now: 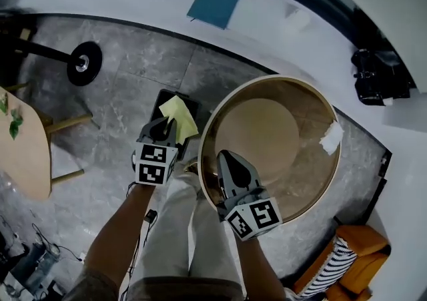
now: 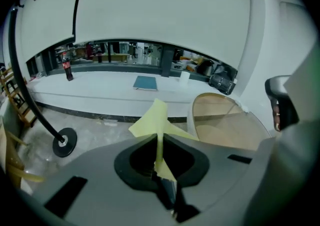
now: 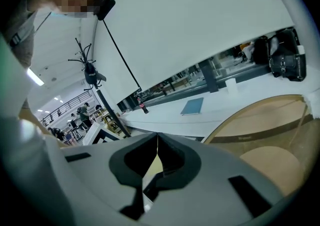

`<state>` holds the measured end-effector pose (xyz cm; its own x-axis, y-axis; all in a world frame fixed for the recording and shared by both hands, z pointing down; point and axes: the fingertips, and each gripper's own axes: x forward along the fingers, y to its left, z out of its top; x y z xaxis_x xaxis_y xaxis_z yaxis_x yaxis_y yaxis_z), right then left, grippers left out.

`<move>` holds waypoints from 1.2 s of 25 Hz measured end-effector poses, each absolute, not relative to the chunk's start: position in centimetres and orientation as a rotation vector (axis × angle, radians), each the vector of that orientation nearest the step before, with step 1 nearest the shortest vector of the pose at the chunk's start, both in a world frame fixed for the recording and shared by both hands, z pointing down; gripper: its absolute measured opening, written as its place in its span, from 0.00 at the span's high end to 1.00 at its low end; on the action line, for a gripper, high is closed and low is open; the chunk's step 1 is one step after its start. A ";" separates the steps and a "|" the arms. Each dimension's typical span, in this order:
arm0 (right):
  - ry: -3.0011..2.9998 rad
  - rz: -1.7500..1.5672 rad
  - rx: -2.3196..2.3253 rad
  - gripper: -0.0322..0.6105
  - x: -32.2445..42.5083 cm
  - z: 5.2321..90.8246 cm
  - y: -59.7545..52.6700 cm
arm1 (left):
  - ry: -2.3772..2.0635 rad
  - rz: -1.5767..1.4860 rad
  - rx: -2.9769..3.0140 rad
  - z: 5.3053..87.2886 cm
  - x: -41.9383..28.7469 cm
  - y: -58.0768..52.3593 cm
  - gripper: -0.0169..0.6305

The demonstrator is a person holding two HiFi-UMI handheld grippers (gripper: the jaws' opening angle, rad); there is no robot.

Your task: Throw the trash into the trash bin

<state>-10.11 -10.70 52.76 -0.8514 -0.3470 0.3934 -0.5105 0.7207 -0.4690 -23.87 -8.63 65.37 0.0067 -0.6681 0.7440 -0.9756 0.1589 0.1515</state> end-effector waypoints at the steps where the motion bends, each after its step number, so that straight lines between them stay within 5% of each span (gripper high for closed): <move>1: -2.648 0.839 0.661 0.92 -10.7 52.8 -10.5 | -1.742 0.546 1.558 65.5 -24.6 -8.0 0.91; 30: -2.566 0.804 0.581 0.92 -11.2 56.4 -9.6 | -1.744 0.504 1.335 72.7 -25.7 -2.1 0.91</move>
